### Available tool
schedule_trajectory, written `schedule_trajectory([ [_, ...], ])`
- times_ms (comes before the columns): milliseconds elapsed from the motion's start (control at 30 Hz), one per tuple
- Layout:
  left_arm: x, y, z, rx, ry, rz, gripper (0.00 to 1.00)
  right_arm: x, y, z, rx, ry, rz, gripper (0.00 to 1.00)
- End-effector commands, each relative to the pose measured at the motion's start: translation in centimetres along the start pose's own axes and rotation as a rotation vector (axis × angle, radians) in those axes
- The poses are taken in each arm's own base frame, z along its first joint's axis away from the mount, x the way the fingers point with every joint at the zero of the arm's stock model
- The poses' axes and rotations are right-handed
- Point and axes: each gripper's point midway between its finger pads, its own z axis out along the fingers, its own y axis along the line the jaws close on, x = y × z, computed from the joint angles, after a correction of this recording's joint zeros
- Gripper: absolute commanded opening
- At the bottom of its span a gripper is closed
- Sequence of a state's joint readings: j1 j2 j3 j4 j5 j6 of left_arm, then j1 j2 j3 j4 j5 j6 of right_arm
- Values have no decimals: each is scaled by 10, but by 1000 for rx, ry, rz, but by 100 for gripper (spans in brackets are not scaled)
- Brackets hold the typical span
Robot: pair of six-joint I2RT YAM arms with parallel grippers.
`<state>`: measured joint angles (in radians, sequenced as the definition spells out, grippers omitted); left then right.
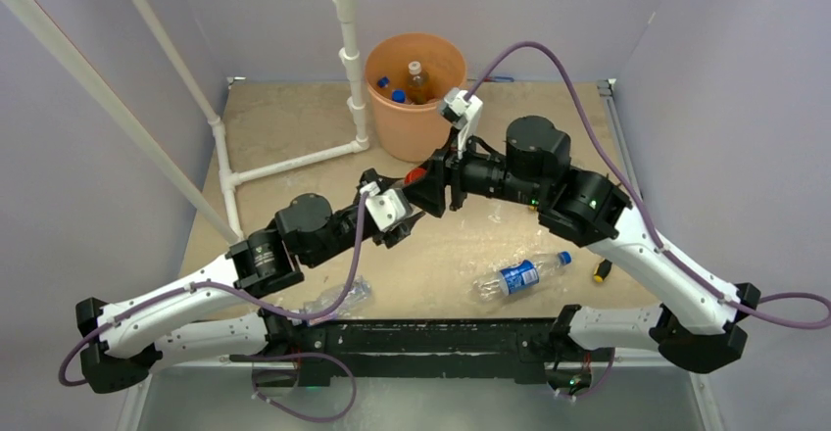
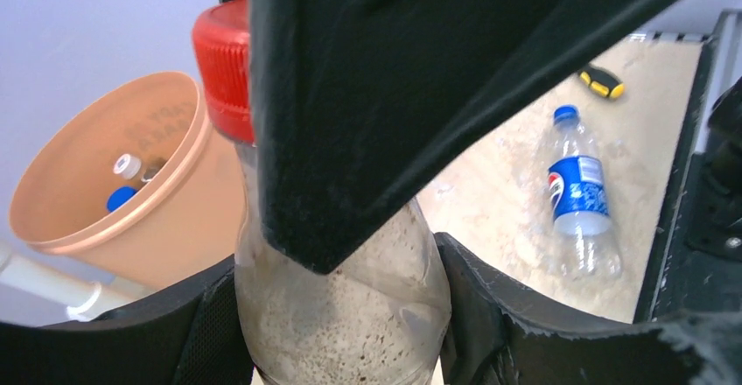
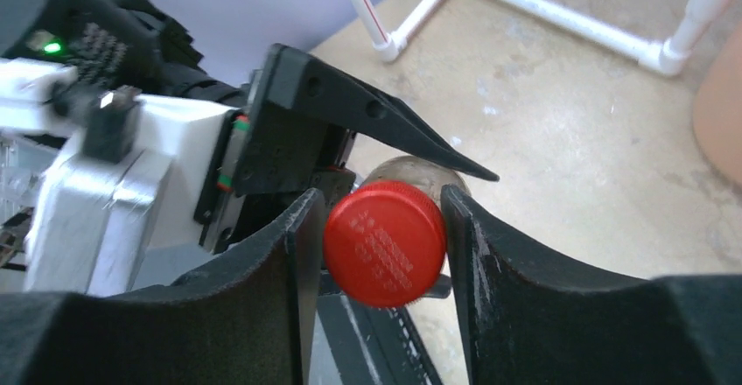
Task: Put the plastic bottles in the bin
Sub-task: Pick up the plastic bottle at the center of the board.
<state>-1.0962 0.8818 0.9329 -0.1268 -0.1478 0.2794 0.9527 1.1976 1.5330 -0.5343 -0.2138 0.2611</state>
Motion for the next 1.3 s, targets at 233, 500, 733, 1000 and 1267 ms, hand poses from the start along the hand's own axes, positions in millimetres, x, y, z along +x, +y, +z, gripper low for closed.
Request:
schedule_trajectory([
  [233, -42, -4, -3, 5, -216, -250, 0, -72, 41, -48, -155, -375, 9, 99],
  [500, -65, -5, -11, 18, -364, -373, 0, -81, 36, -72, -154, -589, 41, 96],
  [733, -76, -12, -7, 70, -387, -401, 0, -87, 39, -53, -194, -592, 37, 90],
  [1000, -73, -11, -10, 61, -379, -402, 0, -77, 34, -22, -183, -490, 29, 81],
  [1267, -68, -11, -8, 54, -364, -390, 0, -70, 26, -17, -132, -435, -7, 55],
])
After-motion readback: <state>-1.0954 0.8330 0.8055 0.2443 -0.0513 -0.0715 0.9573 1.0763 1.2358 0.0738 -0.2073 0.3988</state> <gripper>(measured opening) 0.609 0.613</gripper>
